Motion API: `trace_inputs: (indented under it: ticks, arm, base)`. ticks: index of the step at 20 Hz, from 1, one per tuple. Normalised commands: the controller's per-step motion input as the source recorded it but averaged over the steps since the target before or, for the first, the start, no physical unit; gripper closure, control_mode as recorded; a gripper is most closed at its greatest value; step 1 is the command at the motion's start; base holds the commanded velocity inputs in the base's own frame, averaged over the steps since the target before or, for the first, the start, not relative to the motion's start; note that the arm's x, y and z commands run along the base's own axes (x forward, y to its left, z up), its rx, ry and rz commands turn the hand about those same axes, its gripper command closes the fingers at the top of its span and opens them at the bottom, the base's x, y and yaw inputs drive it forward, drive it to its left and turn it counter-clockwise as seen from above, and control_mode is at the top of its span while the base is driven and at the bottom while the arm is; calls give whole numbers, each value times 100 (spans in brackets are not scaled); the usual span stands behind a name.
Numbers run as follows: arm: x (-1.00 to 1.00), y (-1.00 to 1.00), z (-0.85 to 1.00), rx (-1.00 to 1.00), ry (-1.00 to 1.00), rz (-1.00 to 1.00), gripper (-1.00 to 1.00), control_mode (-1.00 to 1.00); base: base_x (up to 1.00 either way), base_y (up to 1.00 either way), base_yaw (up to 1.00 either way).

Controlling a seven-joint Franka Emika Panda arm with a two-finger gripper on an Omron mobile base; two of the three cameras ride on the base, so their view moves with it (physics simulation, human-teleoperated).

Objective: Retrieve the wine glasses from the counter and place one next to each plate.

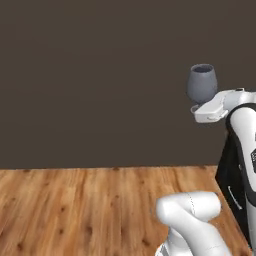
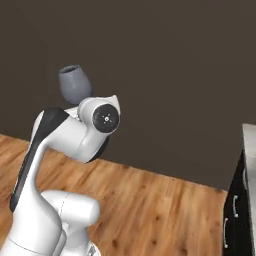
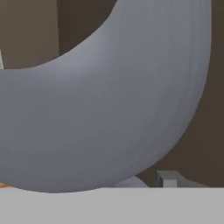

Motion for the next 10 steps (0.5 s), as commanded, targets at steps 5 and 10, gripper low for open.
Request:
trace_inputs:
  ticks: [5, 10]
  arm:
    - [0, 0, 0, 0, 0, 0, 100, 100]
    - [0, 0, 0, 0, 0, 0, 100, 100]
  base:
    - [98, -1, 68]
    - [99, 0, 68]
